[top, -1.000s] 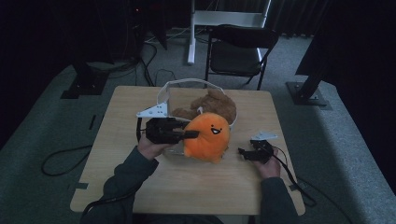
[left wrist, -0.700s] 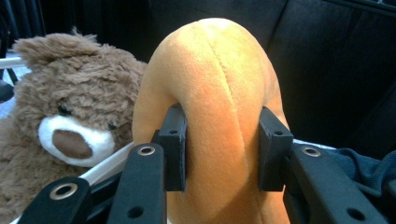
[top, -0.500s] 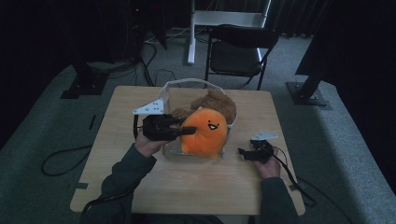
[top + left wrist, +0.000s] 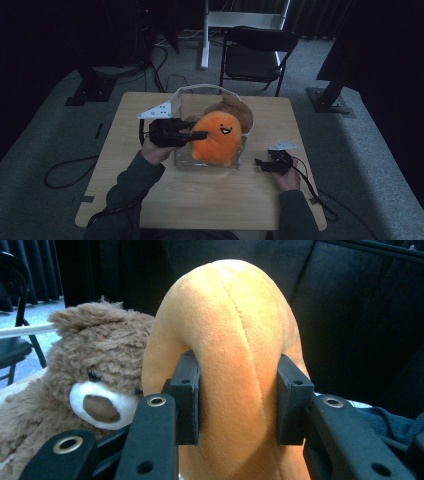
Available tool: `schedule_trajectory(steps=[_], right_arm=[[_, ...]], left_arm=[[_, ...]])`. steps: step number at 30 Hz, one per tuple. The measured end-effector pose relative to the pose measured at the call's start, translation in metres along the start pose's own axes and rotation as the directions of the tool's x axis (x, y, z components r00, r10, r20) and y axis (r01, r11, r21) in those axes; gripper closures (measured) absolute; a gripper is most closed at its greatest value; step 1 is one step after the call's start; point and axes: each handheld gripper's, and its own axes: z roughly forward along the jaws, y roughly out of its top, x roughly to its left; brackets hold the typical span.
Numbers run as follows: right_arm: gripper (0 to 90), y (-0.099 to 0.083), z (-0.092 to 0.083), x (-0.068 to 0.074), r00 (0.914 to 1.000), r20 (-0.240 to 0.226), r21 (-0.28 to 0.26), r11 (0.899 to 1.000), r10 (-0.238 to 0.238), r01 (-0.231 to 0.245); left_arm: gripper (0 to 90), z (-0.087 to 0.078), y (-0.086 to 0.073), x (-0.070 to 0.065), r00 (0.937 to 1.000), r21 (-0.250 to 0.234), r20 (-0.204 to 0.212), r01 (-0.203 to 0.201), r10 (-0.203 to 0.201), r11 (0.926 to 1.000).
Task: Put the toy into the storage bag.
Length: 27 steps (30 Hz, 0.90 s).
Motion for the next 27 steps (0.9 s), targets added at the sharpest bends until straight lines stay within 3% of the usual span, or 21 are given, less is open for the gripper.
schedule_trajectory(steps=[27], right_arm=[[25.4,0.000,0.000,0.000,1.0000,0.000,0.000,1.000,0.001,-0.001]], left_arm=[[62.6,-0.007,0.012,0.005,0.9998,-0.026,-0.017,-0.011,0.010,0.9996]])
